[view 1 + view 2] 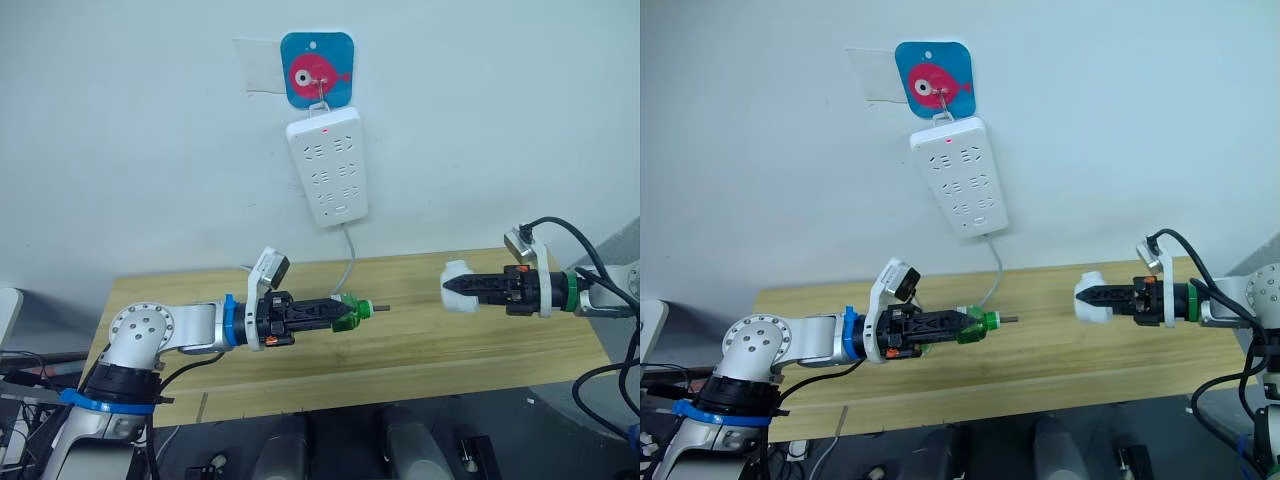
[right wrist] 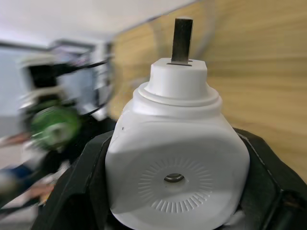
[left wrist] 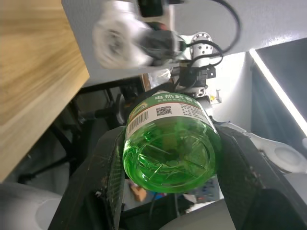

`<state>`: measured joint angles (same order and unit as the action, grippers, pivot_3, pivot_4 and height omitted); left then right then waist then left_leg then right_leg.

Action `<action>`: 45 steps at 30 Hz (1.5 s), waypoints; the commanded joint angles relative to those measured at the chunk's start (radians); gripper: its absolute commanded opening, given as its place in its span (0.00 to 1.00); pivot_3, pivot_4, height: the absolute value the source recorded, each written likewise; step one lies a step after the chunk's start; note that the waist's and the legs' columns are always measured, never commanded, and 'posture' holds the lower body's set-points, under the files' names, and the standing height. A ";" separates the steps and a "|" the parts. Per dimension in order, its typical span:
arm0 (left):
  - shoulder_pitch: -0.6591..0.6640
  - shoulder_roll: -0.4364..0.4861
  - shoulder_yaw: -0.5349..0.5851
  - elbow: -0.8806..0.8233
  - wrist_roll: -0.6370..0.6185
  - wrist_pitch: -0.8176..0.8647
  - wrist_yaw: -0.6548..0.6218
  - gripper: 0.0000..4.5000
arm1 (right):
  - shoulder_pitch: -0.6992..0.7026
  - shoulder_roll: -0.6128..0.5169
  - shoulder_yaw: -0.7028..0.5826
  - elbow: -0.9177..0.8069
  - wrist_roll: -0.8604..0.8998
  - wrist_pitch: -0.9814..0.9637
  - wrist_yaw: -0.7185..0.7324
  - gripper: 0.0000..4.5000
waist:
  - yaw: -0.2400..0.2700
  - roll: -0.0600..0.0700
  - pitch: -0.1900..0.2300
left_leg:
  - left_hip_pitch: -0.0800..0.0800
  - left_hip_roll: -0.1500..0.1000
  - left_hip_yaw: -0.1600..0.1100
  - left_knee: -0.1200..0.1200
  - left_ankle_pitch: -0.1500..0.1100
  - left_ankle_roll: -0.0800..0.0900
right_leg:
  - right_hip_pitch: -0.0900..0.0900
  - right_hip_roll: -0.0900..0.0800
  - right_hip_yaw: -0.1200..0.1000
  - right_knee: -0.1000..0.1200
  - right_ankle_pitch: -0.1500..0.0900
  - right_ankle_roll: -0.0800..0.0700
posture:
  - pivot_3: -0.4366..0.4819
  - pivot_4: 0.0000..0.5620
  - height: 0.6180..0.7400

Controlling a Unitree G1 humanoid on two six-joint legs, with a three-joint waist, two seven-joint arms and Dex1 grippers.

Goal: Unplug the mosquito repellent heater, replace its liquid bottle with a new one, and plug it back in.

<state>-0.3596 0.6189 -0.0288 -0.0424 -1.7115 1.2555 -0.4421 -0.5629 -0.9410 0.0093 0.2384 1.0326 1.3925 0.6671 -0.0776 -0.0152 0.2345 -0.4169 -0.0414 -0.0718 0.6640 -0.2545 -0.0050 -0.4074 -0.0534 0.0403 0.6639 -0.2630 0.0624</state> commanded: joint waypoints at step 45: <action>0.161 -0.057 0.024 -0.247 0.159 -0.046 -0.136 0.51 | -0.293 0.073 0.242 0.809 -1.091 -0.647 0.348 0.99 | 0.036 -0.002 0.030 | 0.000 0.000 0.001 0.000 0.001 -0.001 | -0.001 -0.002 0.001 0.000 0.000 -0.001 | 0.43 0.47 1.00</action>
<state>-0.1971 0.5649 0.0025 -0.2667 -1.5558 1.2107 -0.5486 -0.8561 -0.8204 0.2715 1.0869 -0.0513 0.7160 0.9857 -0.0421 -0.0171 0.2641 -0.4167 -0.0414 -0.0705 0.6637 -0.2540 -0.0061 -0.4083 -0.0555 0.0417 0.6641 -0.2626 0.0616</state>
